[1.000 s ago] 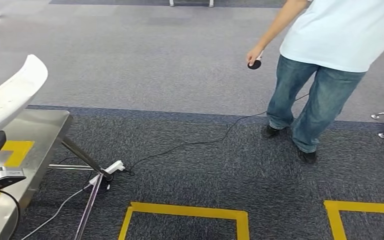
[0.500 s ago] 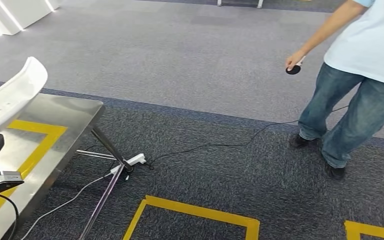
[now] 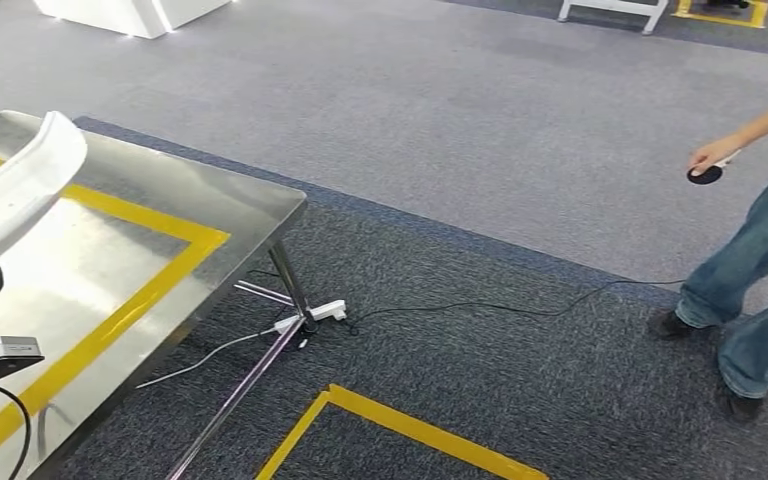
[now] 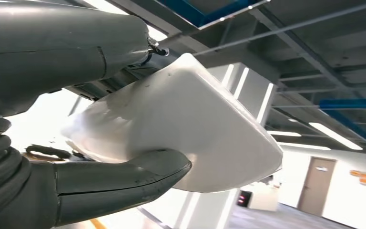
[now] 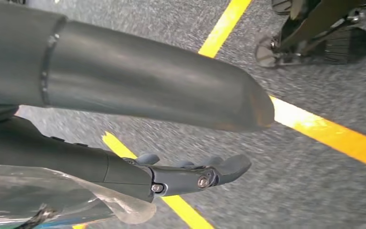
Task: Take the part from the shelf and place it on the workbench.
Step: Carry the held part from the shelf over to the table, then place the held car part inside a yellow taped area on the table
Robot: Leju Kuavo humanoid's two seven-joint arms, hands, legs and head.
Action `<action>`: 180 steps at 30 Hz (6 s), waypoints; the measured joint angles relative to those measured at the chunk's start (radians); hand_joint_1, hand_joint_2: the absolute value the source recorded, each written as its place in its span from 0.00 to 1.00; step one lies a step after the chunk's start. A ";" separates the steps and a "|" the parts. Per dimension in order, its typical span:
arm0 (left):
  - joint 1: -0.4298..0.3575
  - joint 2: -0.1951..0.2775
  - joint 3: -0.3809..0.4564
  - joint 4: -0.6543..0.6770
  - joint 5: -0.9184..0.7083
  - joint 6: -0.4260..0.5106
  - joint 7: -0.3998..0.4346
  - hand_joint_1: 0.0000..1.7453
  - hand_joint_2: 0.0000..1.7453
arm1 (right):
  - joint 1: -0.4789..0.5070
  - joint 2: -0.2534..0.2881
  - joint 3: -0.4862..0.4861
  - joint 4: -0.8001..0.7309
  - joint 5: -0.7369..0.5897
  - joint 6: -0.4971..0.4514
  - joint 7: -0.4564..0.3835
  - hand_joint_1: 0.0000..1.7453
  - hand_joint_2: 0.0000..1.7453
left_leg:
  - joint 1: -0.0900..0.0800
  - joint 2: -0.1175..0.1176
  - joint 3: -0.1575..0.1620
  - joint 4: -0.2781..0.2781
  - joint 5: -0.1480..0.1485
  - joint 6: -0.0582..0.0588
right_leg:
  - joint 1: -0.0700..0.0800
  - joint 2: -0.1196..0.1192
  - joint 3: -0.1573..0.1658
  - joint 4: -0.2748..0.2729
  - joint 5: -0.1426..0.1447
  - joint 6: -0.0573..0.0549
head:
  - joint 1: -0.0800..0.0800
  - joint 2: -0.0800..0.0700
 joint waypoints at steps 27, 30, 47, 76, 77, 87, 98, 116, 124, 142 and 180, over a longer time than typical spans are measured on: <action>-0.011 0.013 -0.005 0.004 -0.007 -0.006 0.001 1.00 1.00 | 0.003 0.000 0.003 0.002 -0.013 0.001 -0.002 0.00 0.00 | 0.003 0.046 0.012 -0.019 0.005 0.003 | 0.004 -0.065 -0.076 0.200 -0.113 0.014 | 0.002 0.000; -0.011 0.012 -0.006 0.006 -0.007 -0.004 0.000 1.00 1.00 | 0.004 0.000 0.005 0.002 -0.015 0.001 -0.003 0.00 0.00 | 0.003 0.006 0.011 -0.012 0.001 -0.004 | -0.003 -0.023 -0.013 0.024 -0.005 0.009 | 0.002 0.000; 0.011 0.016 0.007 0.007 0.002 0.008 -0.009 1.00 1.00 | 0.002 0.007 0.017 0.002 -0.020 -0.003 -0.002 0.00 0.00 | -0.004 0.161 0.004 0.007 -0.001 -0.036 | 0.005 -0.171 0.071 -0.073 -0.014 -0.016 | -0.008 0.000; 0.033 -0.013 0.003 0.006 0.003 0.013 -0.004 1.00 1.00 | 0.004 0.004 0.027 0.005 -0.020 -0.003 -0.002 0.00 0.00 | 0.007 0.123 -0.042 0.085 -0.014 -0.050 | -0.004 -0.148 0.074 -0.070 -0.022 -0.020 | -0.012 0.000; 0.032 -0.013 0.003 0.006 0.003 0.013 -0.004 1.00 1.00 | 0.003 0.004 0.027 0.005 -0.020 -0.003 -0.002 0.00 0.00 | 0.003 0.138 -0.017 0.035 -0.001 -0.044 | -0.002 -0.157 0.076 -0.070 -0.026 -0.015 | -0.012 0.000; 0.023 -0.013 -0.001 0.006 0.005 0.013 -0.004 1.00 1.00 | -0.003 0.002 0.035 0.005 -0.028 0.004 -0.005 0.00 0.00 | 0.004 0.083 0.003 -0.013 0.000 -0.002 | -0.001 -0.067 -0.057 0.202 -0.159 0.017 | 0.002 0.000; 0.020 -0.010 -0.003 0.006 0.006 0.010 -0.004 1.00 1.00 | -0.001 0.002 0.036 0.006 -0.036 0.015 -0.010 0.00 0.00 | 0.001 0.041 0.010 -0.007 -0.010 -0.013 | 0.001 -0.040 0.044 -0.069 -0.001 0.000 | -0.001 0.000; -0.104 -0.011 -0.096 0.046 -0.010 -0.081 -0.012 1.00 1.00 | -0.007 0.002 0.048 0.006 -0.033 0.035 -0.004 0.00 0.00 | 0.000 0.041 0.014 -0.014 -0.008 -0.028 | 0.000 -0.040 0.047 -0.069 -0.004 -0.009 | 0.000 0.000; -0.248 -0.023 -0.226 0.147 -0.060 -0.174 0.006 1.00 1.00 | -0.012 0.002 0.070 0.004 -0.018 0.034 0.011 0.00 0.00 | -0.002 0.041 0.013 -0.010 -0.008 -0.028 | -0.001 -0.040 0.048 -0.069 -0.002 -0.007 | 0.000 0.000; -0.589 -0.185 -0.468 0.423 0.121 -0.346 -0.025 1.00 1.00 | -0.001 -0.020 0.124 -0.109 0.025 0.001 0.089 0.00 0.00 | -0.002 0.042 0.013 -0.009 -0.008 -0.027 | -0.002 -0.039 0.047 -0.069 -0.001 -0.006 | 0.000 0.000; -0.678 -0.285 -0.660 0.820 -0.210 -0.326 0.162 1.00 1.00 | 0.010 -0.039 0.144 -0.178 0.052 -0.039 0.132 0.00 0.00 | -0.003 0.043 0.013 -0.009 -0.007 -0.026 | -0.002 -0.038 0.048 -0.069 -0.001 -0.006 | 0.000 0.000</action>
